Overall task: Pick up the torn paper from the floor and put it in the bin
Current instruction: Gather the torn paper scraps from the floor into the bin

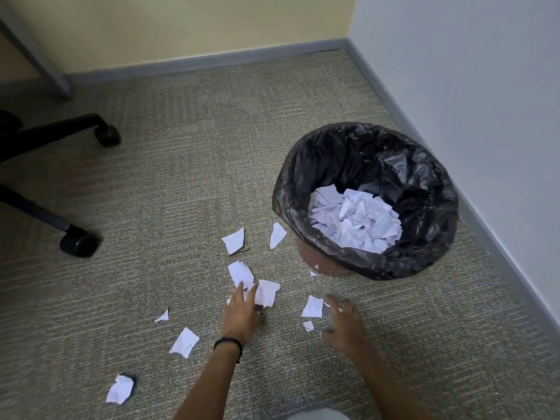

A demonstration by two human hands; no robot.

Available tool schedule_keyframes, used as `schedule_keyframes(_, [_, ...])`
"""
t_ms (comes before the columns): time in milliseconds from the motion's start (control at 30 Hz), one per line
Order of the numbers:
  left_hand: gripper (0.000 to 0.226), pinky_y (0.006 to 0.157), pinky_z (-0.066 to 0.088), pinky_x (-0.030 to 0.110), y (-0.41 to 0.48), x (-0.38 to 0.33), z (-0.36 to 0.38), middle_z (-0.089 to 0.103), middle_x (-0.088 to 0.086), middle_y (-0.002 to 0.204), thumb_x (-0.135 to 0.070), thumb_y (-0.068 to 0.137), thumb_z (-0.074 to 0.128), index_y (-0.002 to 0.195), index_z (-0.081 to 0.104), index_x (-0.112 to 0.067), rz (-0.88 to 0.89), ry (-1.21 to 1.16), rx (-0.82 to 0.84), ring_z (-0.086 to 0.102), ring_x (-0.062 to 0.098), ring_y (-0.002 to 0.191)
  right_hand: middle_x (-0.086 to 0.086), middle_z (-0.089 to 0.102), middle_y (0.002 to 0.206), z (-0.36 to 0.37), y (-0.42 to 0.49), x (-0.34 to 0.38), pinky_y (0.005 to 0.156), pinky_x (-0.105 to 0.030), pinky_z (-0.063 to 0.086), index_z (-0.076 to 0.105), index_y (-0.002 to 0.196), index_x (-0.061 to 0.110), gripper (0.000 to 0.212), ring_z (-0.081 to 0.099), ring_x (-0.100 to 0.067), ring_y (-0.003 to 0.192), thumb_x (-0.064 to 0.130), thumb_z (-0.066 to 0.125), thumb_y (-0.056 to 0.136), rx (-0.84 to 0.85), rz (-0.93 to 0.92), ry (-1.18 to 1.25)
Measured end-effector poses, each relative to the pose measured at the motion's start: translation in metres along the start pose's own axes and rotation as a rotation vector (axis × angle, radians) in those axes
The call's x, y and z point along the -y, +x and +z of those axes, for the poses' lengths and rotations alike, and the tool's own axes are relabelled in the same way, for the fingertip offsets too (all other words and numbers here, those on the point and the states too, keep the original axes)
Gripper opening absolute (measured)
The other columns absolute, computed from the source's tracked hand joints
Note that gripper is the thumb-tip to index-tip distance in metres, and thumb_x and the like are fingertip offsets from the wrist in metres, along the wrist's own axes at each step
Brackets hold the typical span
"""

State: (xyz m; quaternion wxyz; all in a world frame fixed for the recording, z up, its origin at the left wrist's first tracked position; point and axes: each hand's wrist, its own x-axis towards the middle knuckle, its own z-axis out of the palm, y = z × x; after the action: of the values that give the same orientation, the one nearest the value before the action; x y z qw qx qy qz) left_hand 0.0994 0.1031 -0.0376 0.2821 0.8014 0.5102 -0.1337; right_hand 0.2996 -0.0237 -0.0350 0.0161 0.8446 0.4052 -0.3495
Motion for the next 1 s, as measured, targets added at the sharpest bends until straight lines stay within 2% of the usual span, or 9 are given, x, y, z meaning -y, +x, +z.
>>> schedule_keyframes(167, [0.064, 0.108, 0.036, 0.042, 0.013, -0.011, 0.009, -0.009, 0.011, 0.158, -0.030, 0.097, 0.045, 0.150, 0.010, -0.034, 0.017, 0.012, 0.091, 0.009, 0.035, 0.146, -0.017, 0.016, 0.145, 0.003, 0.012, 0.023, 0.098, -0.035, 0.042, 0.020, 0.144, 0.036, 0.080, 0.032, -0.032, 0.129, 0.029, 0.068, 0.081, 0.078, -0.081, -0.135])
schedule_keyframes(367, [0.072, 0.089, 0.051, 0.039, 0.026, -0.025, 0.009, -0.005, 0.013, 0.158, 0.000, 0.094, 0.038, 0.149, 0.010, -0.037, 0.003, 0.195, 0.063, 0.023, 0.040, 0.136, -0.019, 0.020, 0.142, 0.008, 0.022, 0.035, 0.091, -0.032, 0.047, 0.024, 0.142, 0.035, 0.068, 0.041, -0.033, 0.121, 0.011, 0.058, 0.089, 0.018, -0.061, -0.290])
schedule_keyframes(500, [0.069, 0.085, 0.051, 0.040, 0.023, -0.029, 0.012, -0.002, 0.015, 0.157, 0.006, 0.095, 0.027, 0.149, 0.011, -0.033, 0.009, 0.275, 0.043, 0.021, 0.043, 0.137, -0.022, 0.017, 0.144, 0.010, 0.024, 0.038, 0.089, -0.031, 0.048, 0.024, 0.140, 0.030, 0.061, 0.044, -0.034, 0.117, 0.012, 0.054, 0.091, 0.025, -0.082, -0.345])
schedule_keyframes(633, [0.057, 0.067, 0.055, 0.039, 0.025, -0.021, 0.015, 0.023, 0.016, 0.148, 0.007, 0.089, 0.042, 0.136, 0.035, -0.025, 0.063, 0.222, -0.112, 0.047, 0.044, 0.119, -0.021, 0.017, 0.143, 0.010, 0.025, 0.035, 0.091, -0.032, 0.046, 0.024, 0.139, 0.029, 0.068, 0.042, -0.034, 0.119, 0.017, 0.063, 0.084, 0.032, -0.089, -0.313])
schedule_keyframes(733, [0.039, 0.073, 0.055, 0.040, 0.029, -0.011, 0.010, 0.051, 0.011, 0.134, -0.003, 0.091, 0.047, 0.126, 0.053, -0.018, 0.100, 0.198, -0.160, 0.061, 0.034, 0.105, -0.023, 0.016, 0.146, 0.012, 0.024, 0.035, 0.095, -0.033, 0.045, 0.019, 0.142, 0.028, 0.074, 0.038, -0.035, 0.124, 0.021, 0.063, 0.084, 0.030, -0.090, -0.286])
schedule_keyframes(800, [0.034, 0.080, 0.049, 0.035, 0.023, -0.010, -0.002, 0.062, 0.003, 0.120, -0.016, 0.097, 0.043, 0.127, 0.053, -0.027, 0.085, 0.064, -0.162, 0.063, 0.027, 0.101, -0.023, 0.016, 0.145, 0.011, 0.024, 0.035, 0.094, -0.032, 0.045, 0.018, 0.142, 0.028, 0.073, 0.038, -0.034, 0.123, 0.022, 0.062, 0.084, 0.017, -0.088, -0.279])
schedule_keyframes(833, [0.029, 0.076, 0.047, 0.035, 0.017, -0.011, -0.009, 0.066, 0.004, 0.108, -0.023, 0.098, 0.045, 0.123, 0.057, -0.029, 0.055, -0.075, -0.244, 0.065, 0.027, 0.093, -0.022, 0.016, 0.144, 0.010, 0.024, 0.036, 0.094, -0.032, 0.045, 0.019, 0.142, 0.028, 0.072, 0.040, -0.033, 0.122, 0.021, 0.062, 0.084, 0.019, -0.085, -0.277])
schedule_keyframes(933, [0.022, 0.058, 0.044, 0.037, 0.005, -0.022, -0.036, 0.064, 0.009, 0.071, -0.025, 0.096, 0.052, 0.084, 0.063, -0.010, -0.060, -0.468, -0.476, 0.060, 0.030, 0.065, -0.022, 0.017, 0.142, 0.004, 0.024, 0.039, 0.091, -0.031, 0.046, 0.023, 0.140, 0.030, 0.071, 0.043, -0.032, 0.119, 0.018, 0.065, 0.083, 0.040, -0.081, -0.254])
schedule_keyframes(1000, [0.030, 0.057, 0.050, 0.042, -0.002, -0.034, -0.064, 0.064, 0.011, 0.066, -0.021, 0.094, 0.056, 0.072, 0.058, -0.001, -0.061, -0.629, -0.588, 0.061, 0.030, 0.060, -0.021, 0.016, 0.143, 0.002, 0.022, 0.040, 0.091, -0.032, 0.047, 0.023, 0.140, 0.031, 0.073, 0.042, -0.032, 0.120, 0.015, 0.066, 0.083, 0.042, -0.063, -0.257])
